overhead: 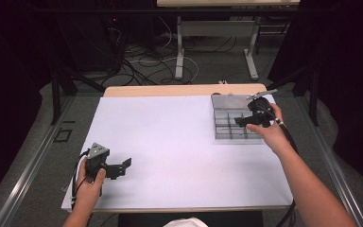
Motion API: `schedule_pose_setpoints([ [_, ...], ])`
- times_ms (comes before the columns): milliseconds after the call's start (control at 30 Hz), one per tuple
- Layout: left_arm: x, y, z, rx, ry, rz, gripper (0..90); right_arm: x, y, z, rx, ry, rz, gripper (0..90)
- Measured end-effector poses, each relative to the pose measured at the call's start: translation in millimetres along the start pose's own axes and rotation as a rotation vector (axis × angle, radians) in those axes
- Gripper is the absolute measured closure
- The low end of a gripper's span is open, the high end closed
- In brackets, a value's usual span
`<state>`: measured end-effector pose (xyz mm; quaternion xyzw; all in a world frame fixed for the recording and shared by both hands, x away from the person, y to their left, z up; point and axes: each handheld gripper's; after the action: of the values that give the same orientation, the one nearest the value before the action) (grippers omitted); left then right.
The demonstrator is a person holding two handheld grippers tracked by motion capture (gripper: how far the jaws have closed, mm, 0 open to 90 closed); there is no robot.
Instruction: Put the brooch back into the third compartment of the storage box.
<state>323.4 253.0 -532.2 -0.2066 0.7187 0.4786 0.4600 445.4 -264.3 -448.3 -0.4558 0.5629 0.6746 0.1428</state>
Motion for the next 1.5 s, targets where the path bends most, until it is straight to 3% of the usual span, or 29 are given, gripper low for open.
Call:
schedule_pose_setpoints([
  [100,-0.1,-0.1,-0.1,0.000,-0.002,0.002,1.1,0.3,5.5,5.5,-0.008,-0.004,-0.016,14.2],
  [267,-0.1,-0.1,-1.1,0.004,0.008,0.002,1.1,2.7,12.9,16.1,-0.046,-0.001,-0.045,0.0],
  [833,-0.2,0.8,-1.1,0.003,0.011,-0.005,1.1,29.6,38.3,49.8,-0.063,0.059,-0.126,0.0],
  [1167,-0.3,1.3,-1.2,0.002,0.011,-0.008,1.1,53.0,39.4,60.5,-0.093,0.018,-0.130,0.0],
  [1500,-0.3,1.3,-1.4,0.001,0.008,-0.009,1.1,75.2,40.7,64.5,-0.092,0.002,-0.143,0.0],
])
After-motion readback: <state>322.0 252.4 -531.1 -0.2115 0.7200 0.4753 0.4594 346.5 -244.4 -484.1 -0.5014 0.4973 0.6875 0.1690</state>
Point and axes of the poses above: each handheld gripper's, and its own axes: y roughly backward along the jaws, x roughly out of its underside, z roughly to its left, and after that the axes turned 6 degrees about -z, right-handed
